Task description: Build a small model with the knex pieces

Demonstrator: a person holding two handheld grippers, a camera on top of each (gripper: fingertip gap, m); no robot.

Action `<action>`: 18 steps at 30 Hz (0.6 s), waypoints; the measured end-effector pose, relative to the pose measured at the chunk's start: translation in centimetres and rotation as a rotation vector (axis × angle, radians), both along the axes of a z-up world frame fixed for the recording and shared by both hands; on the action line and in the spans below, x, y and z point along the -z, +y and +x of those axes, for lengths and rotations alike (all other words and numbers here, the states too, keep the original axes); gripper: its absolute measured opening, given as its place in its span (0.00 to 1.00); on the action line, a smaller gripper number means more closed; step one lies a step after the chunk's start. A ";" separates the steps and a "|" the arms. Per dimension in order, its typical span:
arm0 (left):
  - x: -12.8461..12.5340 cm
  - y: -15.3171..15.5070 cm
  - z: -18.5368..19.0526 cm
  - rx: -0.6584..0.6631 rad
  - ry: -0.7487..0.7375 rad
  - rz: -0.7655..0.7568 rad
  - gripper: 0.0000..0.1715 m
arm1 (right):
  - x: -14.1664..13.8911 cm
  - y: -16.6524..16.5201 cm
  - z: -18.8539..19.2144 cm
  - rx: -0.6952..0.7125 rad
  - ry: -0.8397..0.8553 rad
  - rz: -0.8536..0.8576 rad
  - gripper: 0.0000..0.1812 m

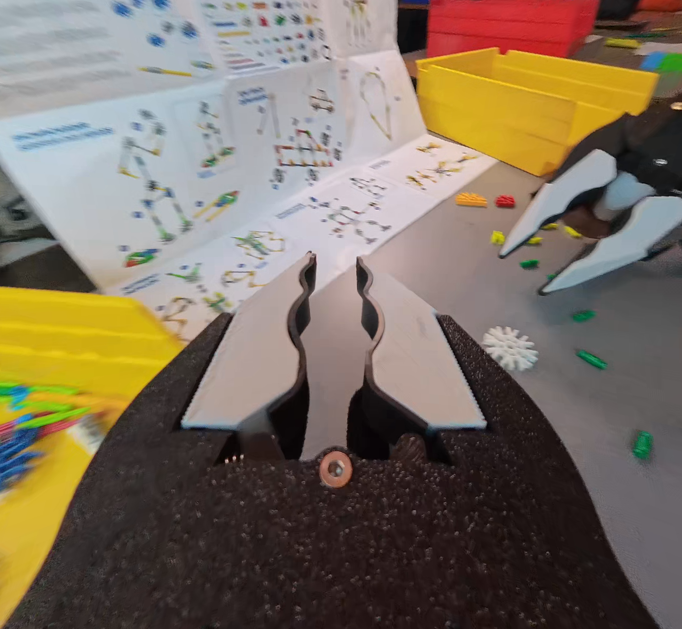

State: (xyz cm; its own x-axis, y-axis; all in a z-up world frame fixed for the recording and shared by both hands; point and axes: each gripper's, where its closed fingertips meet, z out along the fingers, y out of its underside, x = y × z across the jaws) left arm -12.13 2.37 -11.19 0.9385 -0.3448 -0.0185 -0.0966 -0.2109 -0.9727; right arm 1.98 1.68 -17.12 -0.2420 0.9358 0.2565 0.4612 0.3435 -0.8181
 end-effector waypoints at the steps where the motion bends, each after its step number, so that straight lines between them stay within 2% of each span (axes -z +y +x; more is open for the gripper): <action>1: -1.3 -0.3 -3.0 -0.108 0.048 0.028 0.13 | -0.1 0.3 0.1 0.007 -0.001 0.018 0.18; 4: -4.9 -2.7 -12.3 -0.380 0.153 0.006 0.13 | -1.1 1.4 0.5 0.033 0.017 0.074 0.18; 7: -4.6 -4.3 -18.9 -0.424 0.144 -0.251 0.13 | -2.2 1.9 0.7 0.057 0.063 0.025 0.17; 9: -1.9 -4.5 -21.1 -0.322 0.219 -0.495 0.13 | -2.4 1.9 0.7 0.064 0.081 -0.033 0.17; 12: 3.2 -5.7 -24.9 -0.220 0.627 -0.832 0.12 | -1.8 1.7 0.6 0.063 0.070 -0.071 0.16; 13: 4.4 -6.0 -25.5 -0.186 0.702 -0.918 0.12 | -1.6 1.7 0.6 0.064 0.062 -0.066 0.16; 18: 7.5 -4.8 -25.5 -0.014 0.817 -1.050 0.10 | -1.0 1.3 0.7 0.052 0.051 -0.066 0.16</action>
